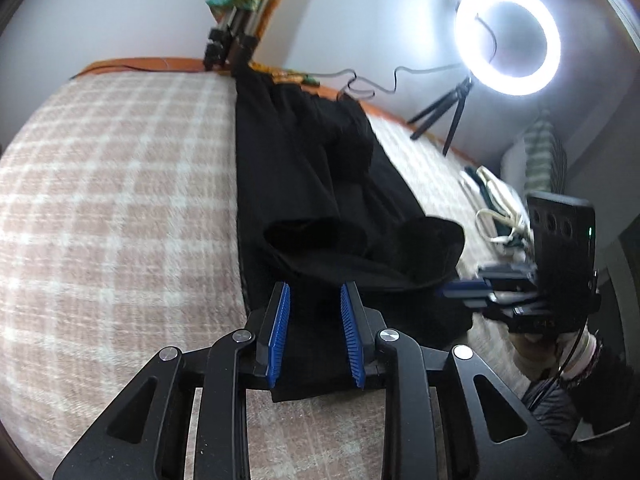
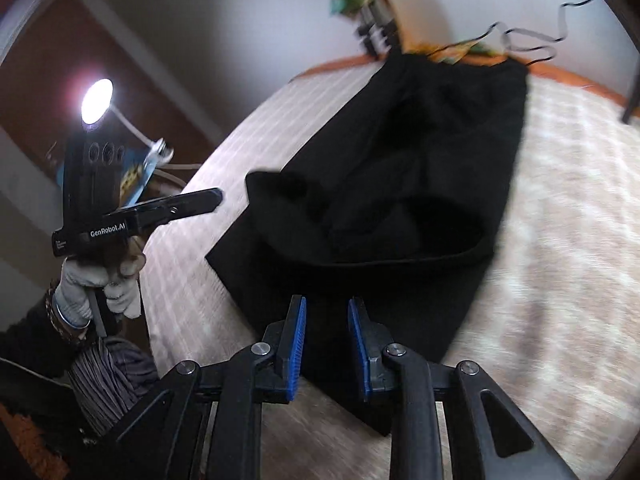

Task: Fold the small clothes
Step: 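Lift the hem end with both grippers and fold it toward the collar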

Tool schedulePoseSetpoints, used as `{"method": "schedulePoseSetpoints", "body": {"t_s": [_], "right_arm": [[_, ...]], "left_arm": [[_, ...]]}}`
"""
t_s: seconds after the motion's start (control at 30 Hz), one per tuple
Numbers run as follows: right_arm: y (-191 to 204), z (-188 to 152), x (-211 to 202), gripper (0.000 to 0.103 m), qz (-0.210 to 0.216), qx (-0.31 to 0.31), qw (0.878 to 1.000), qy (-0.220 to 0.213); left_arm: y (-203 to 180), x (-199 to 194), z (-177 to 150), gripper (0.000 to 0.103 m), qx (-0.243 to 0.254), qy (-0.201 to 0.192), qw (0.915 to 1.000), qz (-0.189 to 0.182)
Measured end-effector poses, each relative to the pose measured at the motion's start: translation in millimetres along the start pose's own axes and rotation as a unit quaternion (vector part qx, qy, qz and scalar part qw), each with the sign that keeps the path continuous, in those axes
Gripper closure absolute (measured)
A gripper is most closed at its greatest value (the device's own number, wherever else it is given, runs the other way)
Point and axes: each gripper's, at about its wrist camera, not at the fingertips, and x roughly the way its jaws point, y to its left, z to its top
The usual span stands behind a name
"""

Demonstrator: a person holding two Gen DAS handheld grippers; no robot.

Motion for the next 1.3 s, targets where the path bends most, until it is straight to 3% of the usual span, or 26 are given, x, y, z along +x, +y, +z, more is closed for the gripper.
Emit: {"method": "schedulePoseSetpoints", "body": {"t_s": [0.17, 0.27, 0.37, 0.43, 0.5, 0.63, 0.83, 0.97, 1.1, 1.2, 1.3], "right_arm": [[-26.4, 24.5, -5.1, 0.079, -0.083, 0.059, 0.993, -0.061], [-39.6, 32.9, -23.5, 0.079, -0.089, 0.081, 0.988, -0.096], [-37.9, 36.5, -33.1, 0.076, -0.103, 0.073, 0.986, -0.107], [-33.6, 35.3, -36.2, 0.063, -0.107, 0.048, 0.987, -0.108], [-26.7, 35.6, -36.9, 0.061, -0.109, 0.02, 0.988, -0.109], [-5.4, 36.8, -29.2, 0.066, -0.089, -0.043, 0.991, -0.088], [25.1, 22.5, 2.5, 0.08, 0.004, -0.11, 0.994, -0.003], [33.1, 20.6, 24.4, 0.081, 0.009, -0.12, 0.992, 0.023], [10.6, 40.2, 22.3, 0.08, -0.042, -0.062, 0.997, -0.023], [-12.2, 54.1, 4.2, 0.072, -0.055, -0.004, 0.996, -0.073], [-24.1, 60.6, -14.2, 0.07, -0.09, 0.019, 0.99, -0.108]], "left_arm": [[-0.5, 9.0, 8.0, 0.079, -0.006, -0.01, 0.9999, 0.01], [-2.5, 12.5, 11.7, 0.079, 0.007, -0.015, 0.9996, 0.021], [1.9, 12.3, 15.9, 0.079, 0.012, -0.02, 0.9992, 0.033], [10.4, 3.0, 18.6, 0.078, -0.003, -0.031, 0.9992, 0.027], [21.8, -8.2, 22.0, 0.067, -0.019, -0.041, 0.9985, 0.032], [33.8, -17.7, 19.8, 0.067, -0.043, -0.029, 0.9986, 0.01], [18.6, -6.1, 4.0, 0.071, -0.001, 0.022, 0.9996, -0.016], [1.8, 7.1, 1.1, 0.074, 0.036, 0.047, 0.998, -0.024], [-4.7, 22.6, 11.5, 0.074, 0.041, 0.043, 0.9981, -0.017], [-6.0, 31.8, 25.1, 0.071, 0.046, 0.015, 0.9984, 0.03], [2.5, 33.3, 36.7, 0.071, 0.028, -0.007, 0.9969, 0.073]]}}
